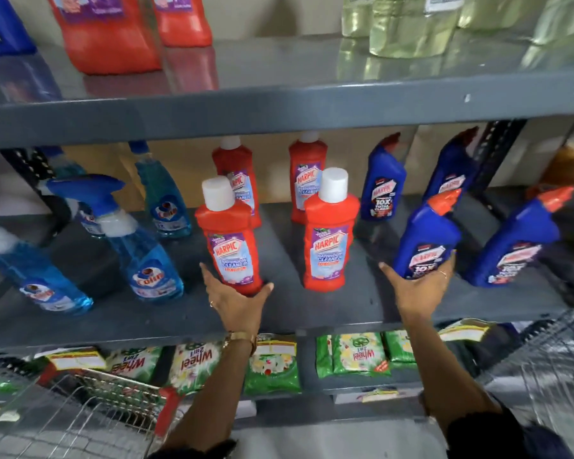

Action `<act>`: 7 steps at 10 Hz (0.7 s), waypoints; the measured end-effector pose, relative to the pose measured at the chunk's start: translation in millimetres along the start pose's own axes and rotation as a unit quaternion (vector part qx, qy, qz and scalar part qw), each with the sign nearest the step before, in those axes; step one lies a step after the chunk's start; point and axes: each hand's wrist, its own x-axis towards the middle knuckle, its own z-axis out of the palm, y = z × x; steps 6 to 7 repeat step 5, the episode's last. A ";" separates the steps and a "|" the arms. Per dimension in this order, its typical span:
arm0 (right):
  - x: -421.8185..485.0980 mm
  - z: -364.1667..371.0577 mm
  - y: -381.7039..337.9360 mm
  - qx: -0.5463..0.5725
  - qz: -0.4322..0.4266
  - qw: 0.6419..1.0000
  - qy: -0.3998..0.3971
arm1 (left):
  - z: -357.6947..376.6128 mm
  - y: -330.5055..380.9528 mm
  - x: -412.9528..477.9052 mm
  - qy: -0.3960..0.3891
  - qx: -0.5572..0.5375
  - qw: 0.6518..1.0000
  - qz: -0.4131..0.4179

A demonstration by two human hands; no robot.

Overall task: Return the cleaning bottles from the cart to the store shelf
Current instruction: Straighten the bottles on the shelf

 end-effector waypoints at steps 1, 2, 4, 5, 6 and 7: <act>-1.3 0.5 2.2 0.000 -0.020 1.000 -0.004 | 4.8 -6.3 1.9 0.014 0.034 0.999 -0.003; -8.2 -1.3 -1.7 0.003 -0.034 0.999 -0.015 | 7.9 -8.0 1.1 0.030 0.051 0.998 0.000; -8.9 -6.9 -9.1 -0.006 -0.008 1.000 -0.028 | 7.3 -1.8 -4.7 0.036 0.066 0.997 -0.002; -10.7 -10.4 -12.7 -0.030 0.002 0.998 -0.055 | 4.7 8.2 -9.5 0.038 0.052 0.998 0.002; -10.7 -10.4 -12.7 -0.030 0.002 0.998 -0.055 | 4.7 8.2 -9.5 0.038 0.052 0.998 0.002; -10.7 -10.4 -12.7 -0.030 0.002 0.998 -0.055 | 4.7 8.2 -9.5 0.038 0.052 0.998 0.002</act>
